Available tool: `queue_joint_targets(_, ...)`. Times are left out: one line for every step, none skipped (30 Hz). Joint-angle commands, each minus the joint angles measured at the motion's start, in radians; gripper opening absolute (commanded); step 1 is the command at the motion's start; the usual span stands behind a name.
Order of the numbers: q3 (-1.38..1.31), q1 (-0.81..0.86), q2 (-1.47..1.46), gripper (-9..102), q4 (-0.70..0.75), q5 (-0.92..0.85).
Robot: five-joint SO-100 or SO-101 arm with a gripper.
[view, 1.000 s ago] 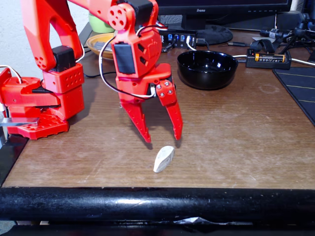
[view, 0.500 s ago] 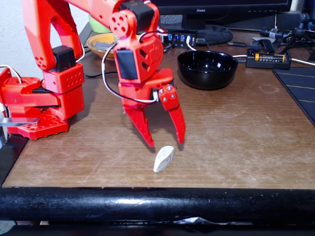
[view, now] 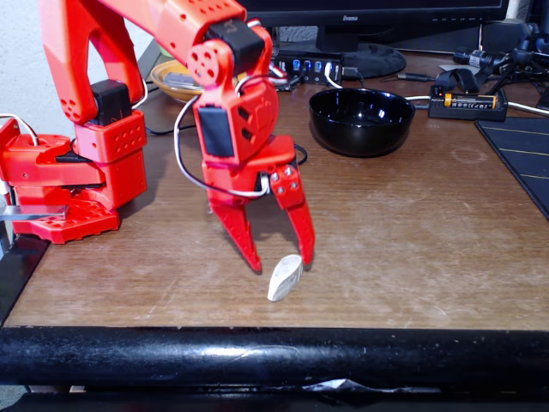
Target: Ramasse la gomme et mets-la dans le bol.
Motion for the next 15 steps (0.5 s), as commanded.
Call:
queue_joint_targets(-0.006, 0.008, 0.005, 19, -0.025, -0.008)
queue_joint_targets(-0.003, 0.009, 0.002, 19, -0.031, -0.009)
queue_joint_targets(0.000, 0.011, -0.002, 19, -0.038, -0.011)
queue_joint_targets(0.002, 0.011, -0.008, 19, -0.044, -0.012)
queue_joint_targets(0.003, 0.011, -0.011, 19, -0.048, -0.012)
queue_joint_targets(0.005, 0.011, -0.017, 19, -0.052, -0.012)
queue_joint_targets(0.005, 0.011, -0.021, 19, -0.058, -0.012)
queue_joint_targets(0.003, 0.011, -0.028, 19, -0.060, -0.012)
queue_joint_targets(0.002, 0.012, -0.032, 19, -0.063, -0.012)
queue_joint_targets(0.003, 0.012, -0.034, 19, -0.066, -0.012)
queue_joint_targets(0.005, 0.012, -0.035, 19, -0.067, -0.012)
queue_joint_targets(0.005, 0.012, -0.035, 19, -0.067, -0.014)
queue_joint_targets(0.005, 0.012, -0.035, 19, -0.069, -0.014)
queue_joint_targets(0.005, 0.012, -0.035, 19, -0.072, -0.012)
queue_joint_targets(0.005, 0.012, -0.035, 19, -0.072, -0.012)
